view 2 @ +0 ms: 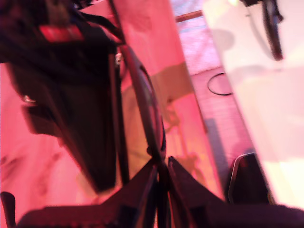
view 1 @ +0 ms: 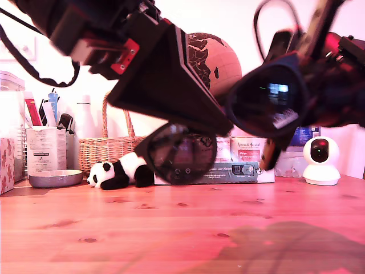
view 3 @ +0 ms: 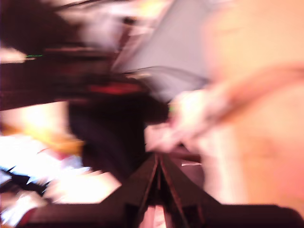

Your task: Pick up the sunglasses and close them, then place them back on the table

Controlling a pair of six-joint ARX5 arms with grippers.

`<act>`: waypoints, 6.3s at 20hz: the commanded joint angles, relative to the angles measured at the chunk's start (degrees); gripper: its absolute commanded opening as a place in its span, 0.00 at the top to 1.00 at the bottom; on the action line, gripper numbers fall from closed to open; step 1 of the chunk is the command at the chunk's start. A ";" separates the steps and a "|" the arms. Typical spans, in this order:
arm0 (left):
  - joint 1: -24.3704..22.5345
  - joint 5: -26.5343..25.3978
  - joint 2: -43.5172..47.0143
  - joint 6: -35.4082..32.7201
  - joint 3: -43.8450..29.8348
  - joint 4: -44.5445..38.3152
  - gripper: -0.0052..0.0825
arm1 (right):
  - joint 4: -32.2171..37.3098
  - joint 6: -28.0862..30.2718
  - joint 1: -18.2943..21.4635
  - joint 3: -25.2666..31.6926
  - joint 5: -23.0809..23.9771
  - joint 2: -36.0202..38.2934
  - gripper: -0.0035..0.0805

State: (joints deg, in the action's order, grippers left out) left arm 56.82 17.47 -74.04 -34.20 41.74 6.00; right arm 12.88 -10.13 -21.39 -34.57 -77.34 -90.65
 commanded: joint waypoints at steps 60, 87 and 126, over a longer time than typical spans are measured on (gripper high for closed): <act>-7.02 11.67 0.85 28.15 -17.75 -46.29 0.96 | 8.37 -27.80 -1.11 -11.76 -14.49 -0.68 0.58; -11.37 11.65 0.85 28.92 -17.49 -35.74 0.96 | 12.81 -20.44 5.55 -16.20 14.47 -0.33 0.97; -25.03 34.75 -34.38 36.79 13.46 1.75 0.96 | -34.25 4.02 -54.73 11.34 118.44 58.07 0.97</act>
State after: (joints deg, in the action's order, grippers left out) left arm 31.77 51.94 -108.18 3.03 55.29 7.99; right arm -21.69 -5.80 -75.85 -23.92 41.23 -32.40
